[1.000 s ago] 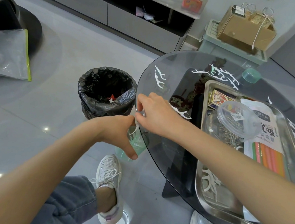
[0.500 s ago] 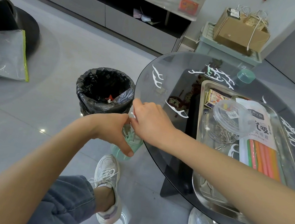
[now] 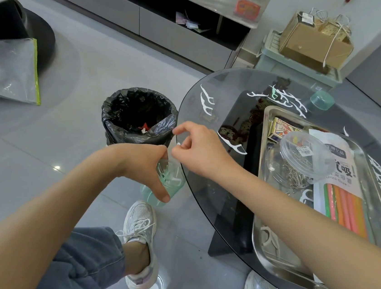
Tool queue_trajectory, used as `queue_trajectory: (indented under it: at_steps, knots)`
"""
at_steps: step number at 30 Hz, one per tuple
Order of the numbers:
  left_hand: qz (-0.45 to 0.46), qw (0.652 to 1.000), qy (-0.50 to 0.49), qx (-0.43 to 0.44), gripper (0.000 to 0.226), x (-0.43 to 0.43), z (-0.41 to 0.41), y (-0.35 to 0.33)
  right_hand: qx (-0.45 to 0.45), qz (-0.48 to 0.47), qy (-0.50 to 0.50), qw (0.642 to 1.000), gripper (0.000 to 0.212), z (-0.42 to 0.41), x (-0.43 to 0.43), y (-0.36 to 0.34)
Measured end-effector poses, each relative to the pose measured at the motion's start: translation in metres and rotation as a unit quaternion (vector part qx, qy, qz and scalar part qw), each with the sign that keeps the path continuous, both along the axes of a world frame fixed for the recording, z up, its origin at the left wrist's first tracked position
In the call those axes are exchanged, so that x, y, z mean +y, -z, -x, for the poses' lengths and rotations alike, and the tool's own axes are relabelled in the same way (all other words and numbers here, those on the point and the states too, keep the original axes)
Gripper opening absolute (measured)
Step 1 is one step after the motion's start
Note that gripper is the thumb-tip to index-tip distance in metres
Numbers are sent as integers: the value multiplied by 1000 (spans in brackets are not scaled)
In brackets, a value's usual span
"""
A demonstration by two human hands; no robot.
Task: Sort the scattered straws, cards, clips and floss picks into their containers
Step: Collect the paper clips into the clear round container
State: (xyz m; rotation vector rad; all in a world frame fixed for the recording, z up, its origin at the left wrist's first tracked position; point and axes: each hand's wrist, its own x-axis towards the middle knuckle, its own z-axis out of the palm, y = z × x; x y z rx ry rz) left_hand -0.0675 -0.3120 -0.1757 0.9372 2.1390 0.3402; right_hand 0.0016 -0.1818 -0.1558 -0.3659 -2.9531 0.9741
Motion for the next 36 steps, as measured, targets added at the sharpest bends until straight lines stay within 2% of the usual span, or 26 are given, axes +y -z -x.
queue_trajectory:
  at_steps: [3, 7, 10, 13, 15, 20, 25, 29, 30, 31, 32, 34, 35, 36]
  knots:
    - [0, 1000, 7, -3, 67, -4, 2, -10, 56, 53, 36, 996, 36, 0, -3, -3]
    - [-17, 1000, 5, 9, 57, -15, 7, -27, 128, 97, 92, 983, 17, 6, -2, -11]
    - [-80, 996, -37, 18, 57, -17, 8, -33, 196, 68, 86, 974, 11, 4, -3, -18]
    - [-163, 983, -82, -7, 60, -11, 10, -39, 282, 3, 21, 959, 4, -1, -7, -21]
    - [-194, 977, -91, -5, 62, -6, 12, -41, 293, -13, -13, 956, 2, -4, -7, -22]
    - [-197, 972, -112, 68, 55, 0, 12, -43, 251, -26, -84, 964, 3, -12, 4, -28]
    - [-204, 967, -128, 84, 58, 2, 13, -38, 212, -92, -173, 958, 19, -19, 16, -34]
    - [-178, 970, -130, 103, 62, 1, 16, -35, 306, -8, -81, 948, 19, -24, 33, -43]
    - [-163, 972, -121, 117, 63, 0, 17, -34, 296, -19, -53, 954, 19, -22, 41, -45]
    - [-147, 975, -110, 130, 63, 0, 17, -33, 232, -75, -39, 969, 20, -19, 51, -46]
    - [-127, 977, -97, 140, 63, 0, 17, -32, 114, -168, -41, 978, 24, -16, 62, -44]
    - [-62, 983, -68, 158, 65, -1, 16, -31, -136, -290, -45, 946, 36, -16, 71, -36]
    - [-16, 984, -49, 169, 68, -1, 16, -30, -192, -309, -46, 930, 38, -17, 71, -30]
    - [31, 983, -33, 178, 71, -1, 16, -29, -199, -314, -49, 927, 37, -19, 69, -24]
